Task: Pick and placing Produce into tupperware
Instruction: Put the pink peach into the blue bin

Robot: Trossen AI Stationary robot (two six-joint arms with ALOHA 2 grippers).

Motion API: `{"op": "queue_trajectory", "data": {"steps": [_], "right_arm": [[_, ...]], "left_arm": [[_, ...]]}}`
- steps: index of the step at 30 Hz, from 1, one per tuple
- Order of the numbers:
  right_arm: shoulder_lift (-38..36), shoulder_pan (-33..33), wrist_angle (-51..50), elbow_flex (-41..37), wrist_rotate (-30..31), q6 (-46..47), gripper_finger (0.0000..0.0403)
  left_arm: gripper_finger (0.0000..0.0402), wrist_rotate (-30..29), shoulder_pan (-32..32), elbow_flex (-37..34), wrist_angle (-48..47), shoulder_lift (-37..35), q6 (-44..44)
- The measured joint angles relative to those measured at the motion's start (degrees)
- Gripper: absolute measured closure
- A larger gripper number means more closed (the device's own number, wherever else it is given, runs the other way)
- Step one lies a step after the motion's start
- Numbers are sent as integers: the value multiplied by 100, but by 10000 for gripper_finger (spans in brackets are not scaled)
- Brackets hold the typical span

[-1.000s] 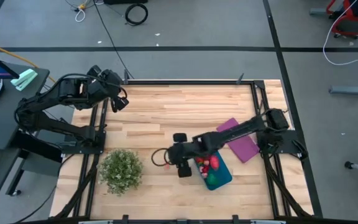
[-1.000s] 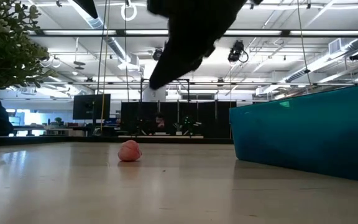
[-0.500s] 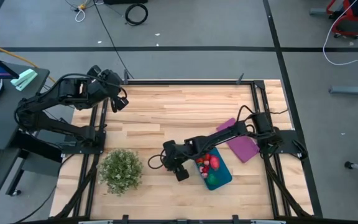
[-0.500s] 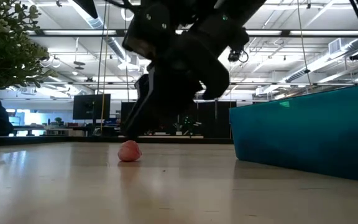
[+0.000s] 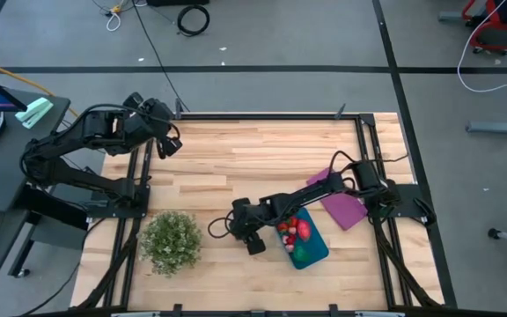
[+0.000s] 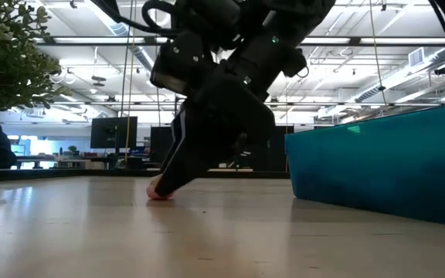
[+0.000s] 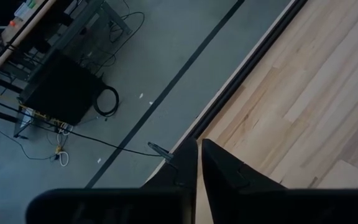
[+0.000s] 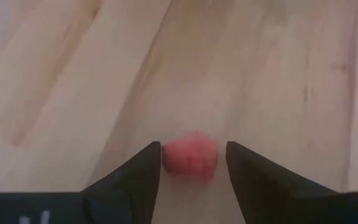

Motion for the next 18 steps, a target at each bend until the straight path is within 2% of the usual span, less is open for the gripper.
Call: {"op": "queue_trajectory", "data": {"steps": [11, 14, 18], "right_arm": [[-66, -7, -108, 0, 28, 290, 297], [-292, -5, -273, 0, 82, 371, 313], [-805, -1, -1006, 0, 439, 827, 322]], "left_arm": [[381, -2, 0, 0, -2, 0, 2], [382, -2, 0, 0, -4, -2, 4], [381, -2, 0, 0, -9, -2, 5]]}}
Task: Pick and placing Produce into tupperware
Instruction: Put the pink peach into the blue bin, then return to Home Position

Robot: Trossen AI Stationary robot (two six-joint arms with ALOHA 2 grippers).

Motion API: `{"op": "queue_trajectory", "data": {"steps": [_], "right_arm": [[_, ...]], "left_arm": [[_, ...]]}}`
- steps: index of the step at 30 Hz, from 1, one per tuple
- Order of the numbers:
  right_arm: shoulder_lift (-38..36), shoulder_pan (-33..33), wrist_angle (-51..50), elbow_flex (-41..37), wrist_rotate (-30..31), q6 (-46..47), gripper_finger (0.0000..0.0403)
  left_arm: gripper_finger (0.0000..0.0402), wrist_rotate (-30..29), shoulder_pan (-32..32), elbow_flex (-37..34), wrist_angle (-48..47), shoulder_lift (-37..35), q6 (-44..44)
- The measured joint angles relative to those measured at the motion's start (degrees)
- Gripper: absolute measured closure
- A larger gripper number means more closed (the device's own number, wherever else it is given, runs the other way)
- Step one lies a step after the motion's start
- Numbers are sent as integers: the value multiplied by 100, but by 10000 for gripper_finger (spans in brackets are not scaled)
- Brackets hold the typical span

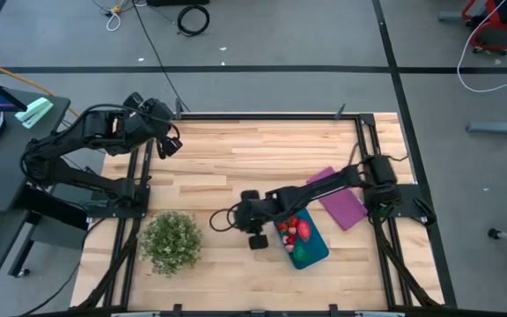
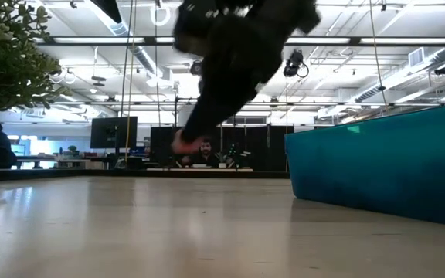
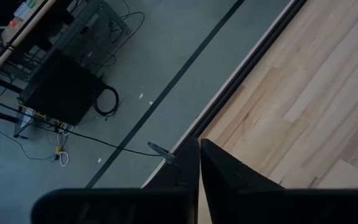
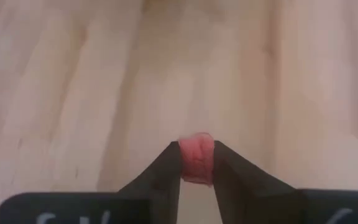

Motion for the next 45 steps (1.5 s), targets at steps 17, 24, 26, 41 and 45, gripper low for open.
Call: {"op": "queue_trajectory", "data": {"steps": [17, 24, 26, 41, 45], "right_arm": [[-1921, 1041, -4532, 2, 807, 4413, 315], [-1429, 1489, -4526, -262, 1074, 4757, 268], [-1295, 1479, -4532, -402, 1089, 4835, 246], [-1637, 1272, -4658, -461, 1473, 4233, 171], [-2368, 1196, -4904, -424, 1482, 3903, 174]], "left_arm": [[383, 0, 0, 0, 2, 1, -5], [373, 2, 0, 0, 2, 0, -7], [372, 0, 0, 0, 2, 0, -7], [376, -1, -2, 0, 7, -14, 527], [370, 0, -4, 3, -12, -189, 1033]]}}
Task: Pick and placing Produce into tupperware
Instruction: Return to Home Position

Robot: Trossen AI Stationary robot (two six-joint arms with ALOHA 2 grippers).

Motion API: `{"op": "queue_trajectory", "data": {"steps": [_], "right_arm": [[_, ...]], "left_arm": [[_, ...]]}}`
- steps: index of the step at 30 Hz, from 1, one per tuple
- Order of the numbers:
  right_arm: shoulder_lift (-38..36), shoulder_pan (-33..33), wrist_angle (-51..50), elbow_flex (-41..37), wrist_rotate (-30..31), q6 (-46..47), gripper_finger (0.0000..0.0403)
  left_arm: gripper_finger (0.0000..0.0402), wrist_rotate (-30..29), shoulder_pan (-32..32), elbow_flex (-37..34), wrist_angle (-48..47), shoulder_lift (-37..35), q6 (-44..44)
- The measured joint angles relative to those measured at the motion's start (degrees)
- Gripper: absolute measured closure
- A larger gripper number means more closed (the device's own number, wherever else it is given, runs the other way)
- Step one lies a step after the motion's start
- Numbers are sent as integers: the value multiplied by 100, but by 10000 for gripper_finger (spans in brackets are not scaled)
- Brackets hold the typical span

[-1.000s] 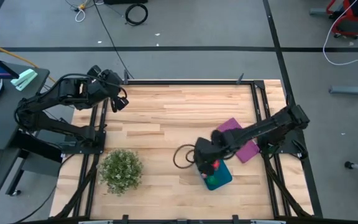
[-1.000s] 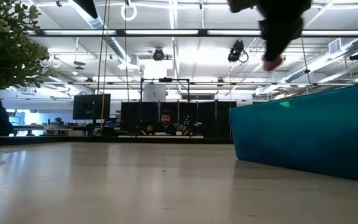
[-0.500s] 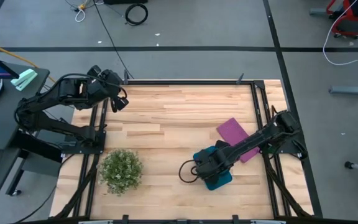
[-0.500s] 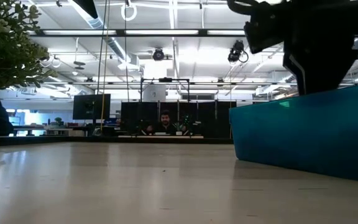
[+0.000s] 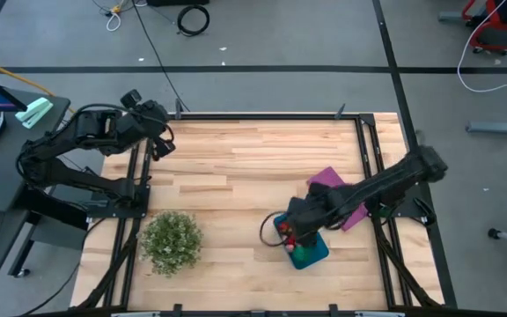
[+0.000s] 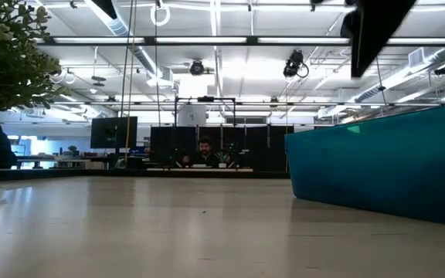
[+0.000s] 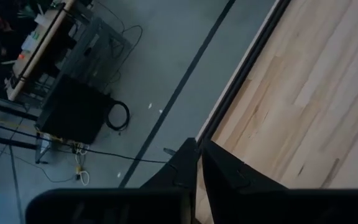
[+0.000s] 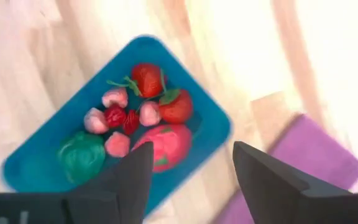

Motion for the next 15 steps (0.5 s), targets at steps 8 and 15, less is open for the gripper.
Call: {"op": "queue_trajectory", "data": {"steps": [8, 15], "right_arm": [[-2228, -54, -66, 1, 609, -453, 171], [-3904, 36, 1224, -622, 973, -1566, 172]], "left_arm": [[378, -2, -20, 4, -289, -719, -89], [387, 517, -18, 4, -1301, -1863, -1674]]}}
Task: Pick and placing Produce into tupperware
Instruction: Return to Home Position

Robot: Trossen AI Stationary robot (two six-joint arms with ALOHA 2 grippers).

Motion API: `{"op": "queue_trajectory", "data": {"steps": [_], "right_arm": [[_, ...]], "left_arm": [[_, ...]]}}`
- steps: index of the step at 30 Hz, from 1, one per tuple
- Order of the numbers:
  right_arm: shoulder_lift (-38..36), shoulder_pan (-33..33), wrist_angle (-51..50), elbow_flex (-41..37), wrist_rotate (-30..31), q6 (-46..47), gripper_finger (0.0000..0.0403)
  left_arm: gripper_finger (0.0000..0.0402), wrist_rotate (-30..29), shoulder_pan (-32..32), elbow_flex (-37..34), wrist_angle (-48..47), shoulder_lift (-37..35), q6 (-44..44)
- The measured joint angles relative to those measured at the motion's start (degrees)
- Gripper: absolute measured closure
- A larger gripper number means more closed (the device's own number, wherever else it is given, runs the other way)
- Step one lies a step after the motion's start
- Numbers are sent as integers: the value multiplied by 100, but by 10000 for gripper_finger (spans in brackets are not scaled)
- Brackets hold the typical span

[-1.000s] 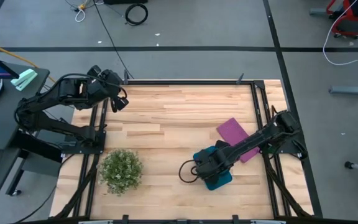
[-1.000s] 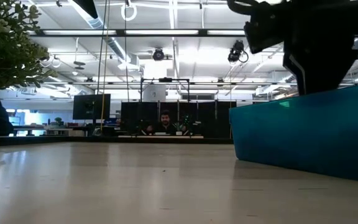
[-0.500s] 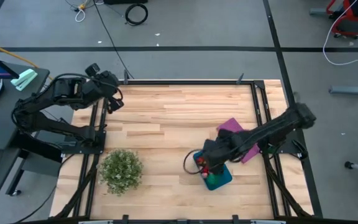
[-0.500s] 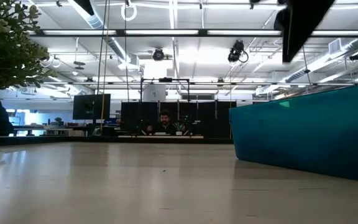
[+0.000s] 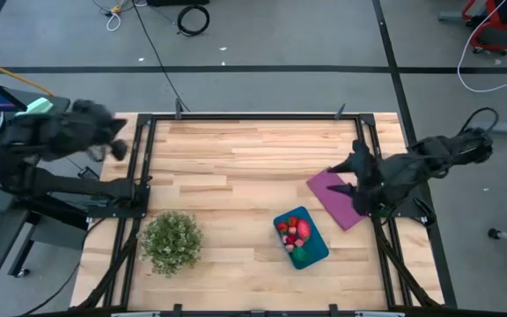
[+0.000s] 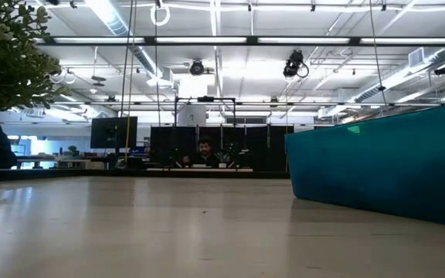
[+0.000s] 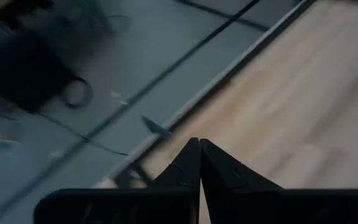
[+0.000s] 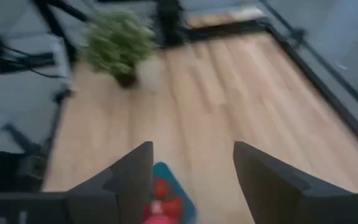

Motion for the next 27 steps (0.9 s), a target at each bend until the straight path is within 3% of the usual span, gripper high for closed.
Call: {"op": "queue_trajectory", "data": {"steps": [3, 6, 14, 20, 27], "right_arm": [[-528, -2, 839, -723, -385, -448, 172], [-1102, -2, 1781, -1626, -658, -789, 170], [-2876, -95, 4318, -3991, -1707, -986, 174], [-3398, -133, 5651, -5041, -2294, -980, 173], [-3367, -134, 6280, -5717, -2466, -697, 173]], "left_arm": [[385, 547, 0, 2, 2, -553, -263], [380, 943, 0, -249, 646, -1100, 19], [385, 2292, 0, -2566, 3332, -2810, 1181], [387, 2353, 0, -4441, 5367, -3545, 1089], [377, 2476, 0, -5820, 6946, -3550, 845]]}}
